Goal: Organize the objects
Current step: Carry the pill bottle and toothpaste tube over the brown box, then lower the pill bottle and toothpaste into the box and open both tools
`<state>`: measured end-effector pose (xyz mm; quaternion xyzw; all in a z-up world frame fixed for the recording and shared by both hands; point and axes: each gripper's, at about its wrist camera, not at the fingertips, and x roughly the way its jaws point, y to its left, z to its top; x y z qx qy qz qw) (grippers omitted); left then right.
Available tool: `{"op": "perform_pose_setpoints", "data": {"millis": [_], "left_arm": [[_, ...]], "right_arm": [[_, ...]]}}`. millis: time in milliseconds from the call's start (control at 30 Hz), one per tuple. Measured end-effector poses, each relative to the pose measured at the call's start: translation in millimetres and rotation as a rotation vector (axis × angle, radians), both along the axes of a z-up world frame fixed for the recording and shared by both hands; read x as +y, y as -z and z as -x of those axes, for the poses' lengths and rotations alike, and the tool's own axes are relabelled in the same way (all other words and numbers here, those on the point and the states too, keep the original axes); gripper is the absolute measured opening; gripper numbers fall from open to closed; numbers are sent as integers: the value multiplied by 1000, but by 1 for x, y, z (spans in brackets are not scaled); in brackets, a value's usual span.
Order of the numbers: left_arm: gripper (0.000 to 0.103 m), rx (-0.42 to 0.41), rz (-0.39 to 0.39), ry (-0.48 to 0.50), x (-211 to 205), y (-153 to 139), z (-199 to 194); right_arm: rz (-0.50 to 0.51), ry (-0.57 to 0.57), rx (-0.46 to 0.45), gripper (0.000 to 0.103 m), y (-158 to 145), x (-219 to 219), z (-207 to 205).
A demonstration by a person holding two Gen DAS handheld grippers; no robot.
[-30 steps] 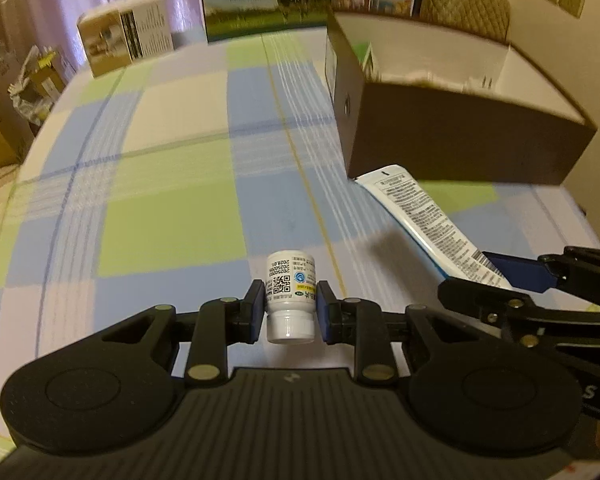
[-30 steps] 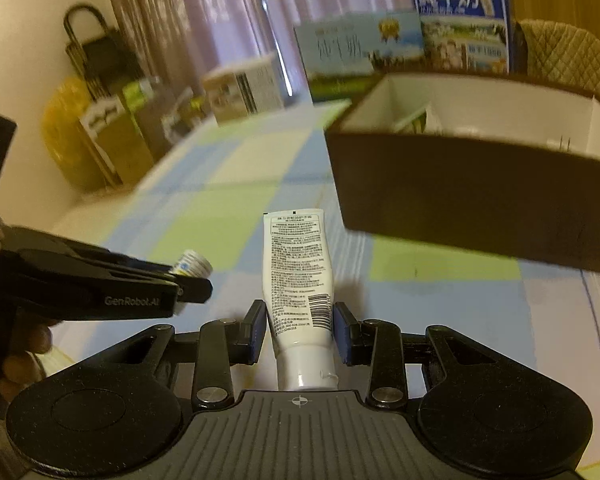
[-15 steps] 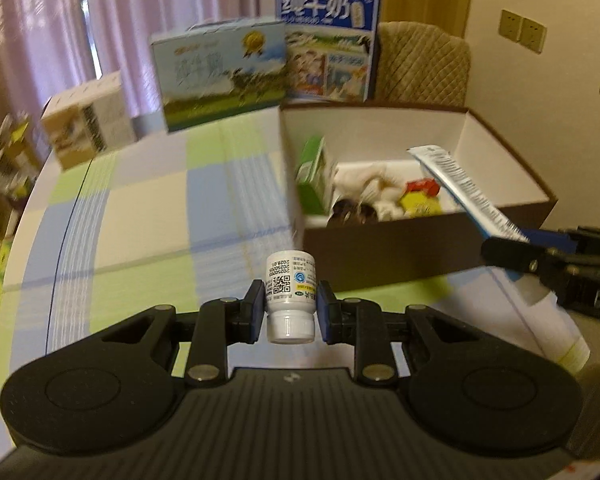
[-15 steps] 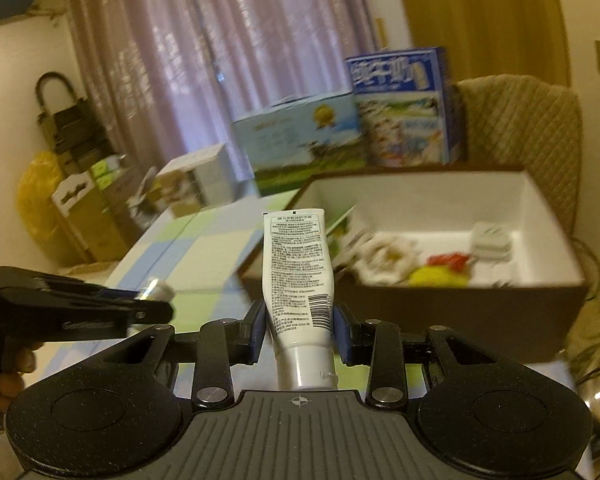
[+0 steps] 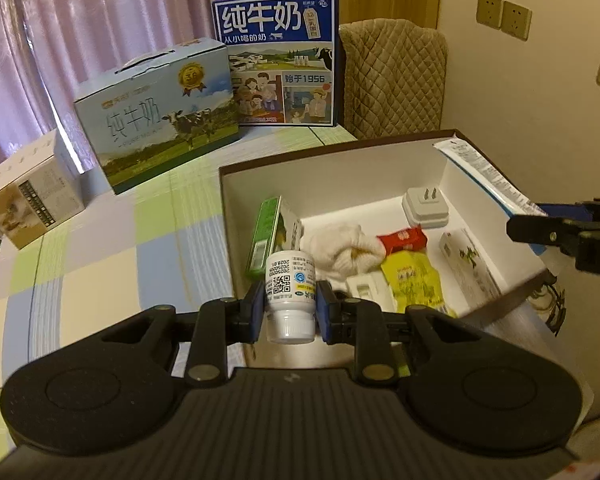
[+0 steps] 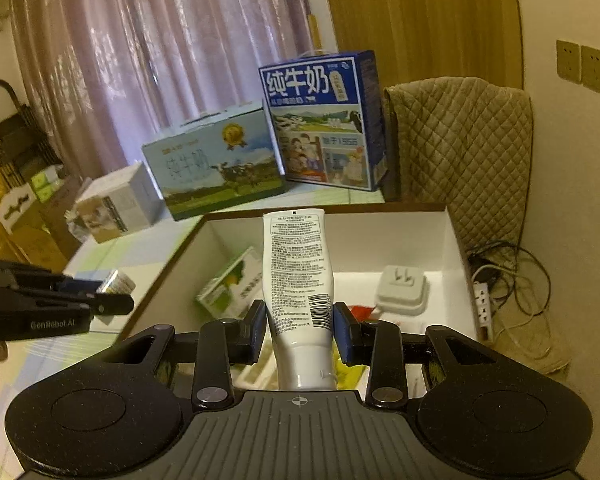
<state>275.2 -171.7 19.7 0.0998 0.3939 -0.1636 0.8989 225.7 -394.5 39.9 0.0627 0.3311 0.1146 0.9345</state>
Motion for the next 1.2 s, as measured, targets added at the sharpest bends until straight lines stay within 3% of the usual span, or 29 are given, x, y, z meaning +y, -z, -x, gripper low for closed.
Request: {"op": "perform_pose_setpoints", "data": {"millis": [500,633,867,1200], "left_arm": [[23,106,-18,9,-39,33,-69],[23,137,7,10,-44,40,-81],[23,122,-16,26,-58,45,-88],[23,123,-24,22,-60,50,-94]], "right_arm": [[20,74,160,32,38,-19,-71],[21,87,206,32,49,-21,-88],[74,85,255,32,64,-11,-110],[19,144,288,33,78,-15,-127]]}}
